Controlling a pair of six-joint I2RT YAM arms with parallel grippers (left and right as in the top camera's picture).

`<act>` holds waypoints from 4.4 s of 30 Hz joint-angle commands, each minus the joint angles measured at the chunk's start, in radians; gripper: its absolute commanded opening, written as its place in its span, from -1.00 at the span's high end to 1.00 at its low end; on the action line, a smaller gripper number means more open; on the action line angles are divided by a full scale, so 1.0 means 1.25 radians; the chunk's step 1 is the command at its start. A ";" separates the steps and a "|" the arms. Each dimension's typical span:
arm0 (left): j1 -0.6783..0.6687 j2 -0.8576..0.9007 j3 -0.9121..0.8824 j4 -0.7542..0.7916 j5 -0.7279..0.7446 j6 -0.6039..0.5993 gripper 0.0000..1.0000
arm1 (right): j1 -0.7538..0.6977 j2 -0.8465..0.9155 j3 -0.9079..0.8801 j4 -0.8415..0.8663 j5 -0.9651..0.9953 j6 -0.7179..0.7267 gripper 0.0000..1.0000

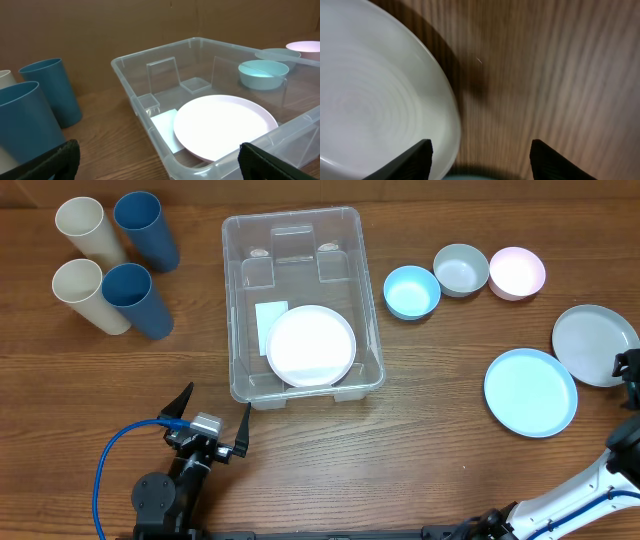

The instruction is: Pack container

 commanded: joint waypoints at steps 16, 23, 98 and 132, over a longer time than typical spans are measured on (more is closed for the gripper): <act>0.005 -0.005 -0.003 0.001 -0.002 0.009 -1.00 | 0.031 -0.006 -0.165 0.200 0.006 -0.027 0.88; 0.005 -0.005 -0.003 0.001 -0.002 0.009 -1.00 | 0.031 -0.011 -0.136 0.186 -0.004 -0.027 0.93; 0.005 -0.005 -0.003 0.001 -0.002 0.009 -1.00 | 1.073 -0.207 0.004 0.074 -0.135 -0.243 0.17; 0.005 -0.005 -0.003 0.001 -0.002 0.009 -1.00 | 0.014 -0.252 -0.303 -0.041 -0.089 -0.134 -0.20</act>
